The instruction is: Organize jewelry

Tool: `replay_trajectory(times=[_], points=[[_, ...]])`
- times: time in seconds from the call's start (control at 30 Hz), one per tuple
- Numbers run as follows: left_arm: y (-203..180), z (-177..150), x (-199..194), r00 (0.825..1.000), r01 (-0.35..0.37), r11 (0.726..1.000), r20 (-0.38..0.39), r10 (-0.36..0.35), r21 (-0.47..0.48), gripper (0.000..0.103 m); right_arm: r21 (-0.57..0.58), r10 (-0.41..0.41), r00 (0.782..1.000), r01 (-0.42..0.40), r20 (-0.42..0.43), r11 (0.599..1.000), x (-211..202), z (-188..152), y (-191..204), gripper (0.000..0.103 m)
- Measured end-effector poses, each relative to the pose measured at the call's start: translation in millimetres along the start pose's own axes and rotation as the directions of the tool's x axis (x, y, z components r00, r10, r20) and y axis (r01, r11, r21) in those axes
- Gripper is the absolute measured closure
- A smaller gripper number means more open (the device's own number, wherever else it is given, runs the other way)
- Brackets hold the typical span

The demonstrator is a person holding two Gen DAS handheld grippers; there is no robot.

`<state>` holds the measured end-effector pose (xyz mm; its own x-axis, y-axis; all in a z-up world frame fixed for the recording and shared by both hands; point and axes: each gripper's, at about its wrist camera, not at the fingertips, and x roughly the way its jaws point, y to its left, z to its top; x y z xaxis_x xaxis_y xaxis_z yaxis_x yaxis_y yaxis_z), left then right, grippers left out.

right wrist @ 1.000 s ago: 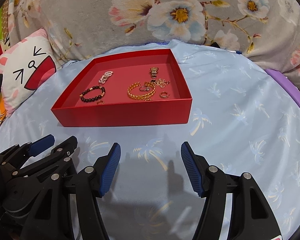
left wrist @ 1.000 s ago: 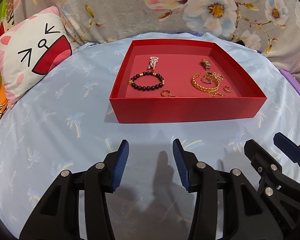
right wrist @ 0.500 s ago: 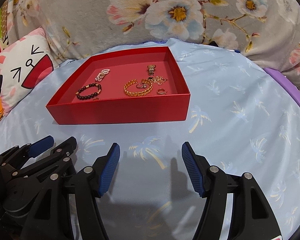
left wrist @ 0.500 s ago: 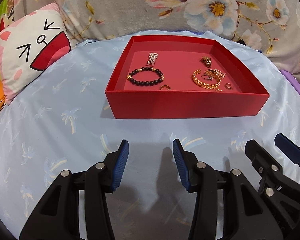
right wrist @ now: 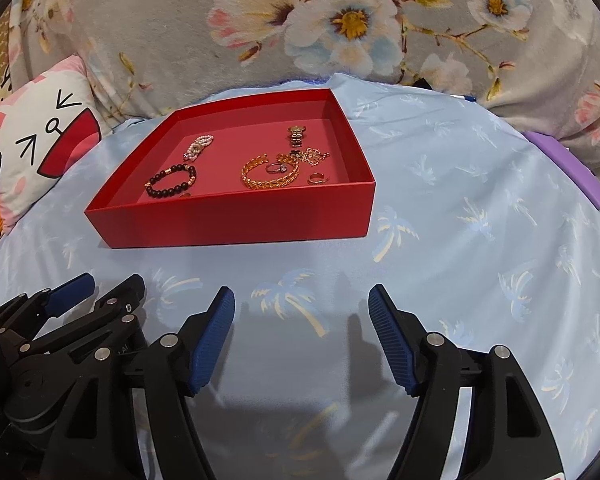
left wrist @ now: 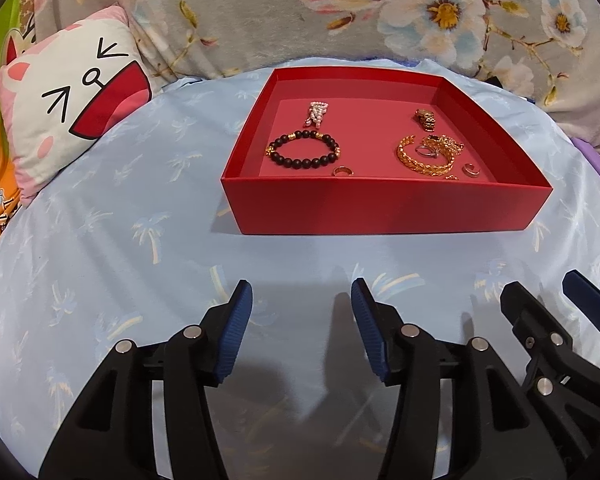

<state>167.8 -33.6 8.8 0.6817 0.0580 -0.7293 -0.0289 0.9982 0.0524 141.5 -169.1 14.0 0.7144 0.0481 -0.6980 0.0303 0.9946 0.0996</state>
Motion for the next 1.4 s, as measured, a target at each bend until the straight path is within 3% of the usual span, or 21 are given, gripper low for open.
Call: replay_trajectory(times=[1.4], points=[[-0.8,-2.1,-0.2,0.998,-0.056,0.998,-0.004,0.056,-0.003,0.048,-0.007,-0.006,1.000,0.006,-0.003,1.000,1.1,-0.2,-0.8,0.034]])
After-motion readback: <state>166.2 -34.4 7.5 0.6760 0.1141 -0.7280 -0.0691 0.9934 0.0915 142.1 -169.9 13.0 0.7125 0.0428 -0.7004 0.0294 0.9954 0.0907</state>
